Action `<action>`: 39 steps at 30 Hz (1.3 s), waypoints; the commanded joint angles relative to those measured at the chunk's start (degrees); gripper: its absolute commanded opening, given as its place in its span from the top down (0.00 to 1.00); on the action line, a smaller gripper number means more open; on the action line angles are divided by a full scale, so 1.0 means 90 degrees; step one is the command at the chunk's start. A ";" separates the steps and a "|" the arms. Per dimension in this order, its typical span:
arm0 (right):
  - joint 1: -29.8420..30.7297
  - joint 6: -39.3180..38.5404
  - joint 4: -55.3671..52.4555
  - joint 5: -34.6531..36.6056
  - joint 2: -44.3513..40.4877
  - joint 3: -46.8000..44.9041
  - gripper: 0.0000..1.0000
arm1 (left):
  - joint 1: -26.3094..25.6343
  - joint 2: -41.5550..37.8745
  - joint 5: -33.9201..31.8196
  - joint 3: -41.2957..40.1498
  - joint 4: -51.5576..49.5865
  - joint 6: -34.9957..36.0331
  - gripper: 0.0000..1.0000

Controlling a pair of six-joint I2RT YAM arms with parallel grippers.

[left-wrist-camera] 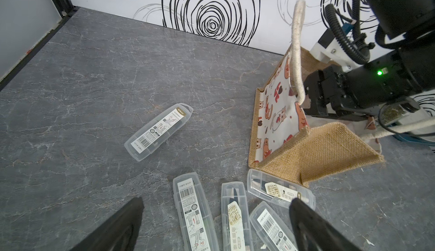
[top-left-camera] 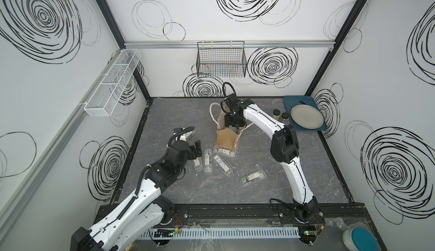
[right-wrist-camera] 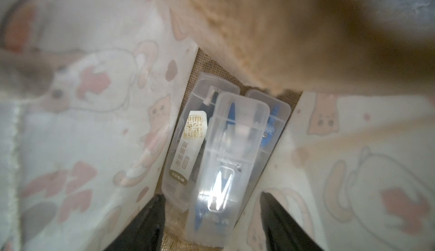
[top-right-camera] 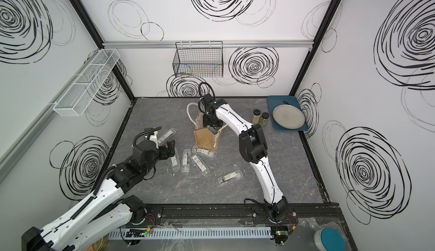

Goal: Put the compass set into the canvas bag
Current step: Place the compass set in the canvas bag, then pick up the compass set at the center of the board.

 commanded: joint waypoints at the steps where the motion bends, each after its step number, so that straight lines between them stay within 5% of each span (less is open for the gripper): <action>1: 0.0021 0.0032 -0.0220 0.0207 -0.0474 0.0176 0.26 | 0.0035 -0.0074 -0.0137 -0.0070 0.0045 -0.0006 0.01; 10: -0.0163 -0.0249 -0.0615 0.0268 -0.1613 0.0249 0.21 | 0.0045 -0.0007 -0.0101 -0.0038 0.0046 0.0026 0.01; 17: -0.0641 -0.0420 -0.0563 0.0275 -0.2824 -0.0806 0.21 | 0.0045 -0.0029 -0.0074 -0.0104 -0.0023 -0.0025 0.01; 31: -0.1480 -0.0037 0.1590 0.0233 -0.6343 -0.6362 0.21 | 0.0054 0.0453 -0.0195 -0.0073 -0.0837 -0.0400 0.01; 39: -0.1584 0.0116 0.2183 0.0028 -0.6557 -0.7510 0.21 | 0.0064 0.0623 -0.0473 -0.0150 -0.1441 -0.1011 0.01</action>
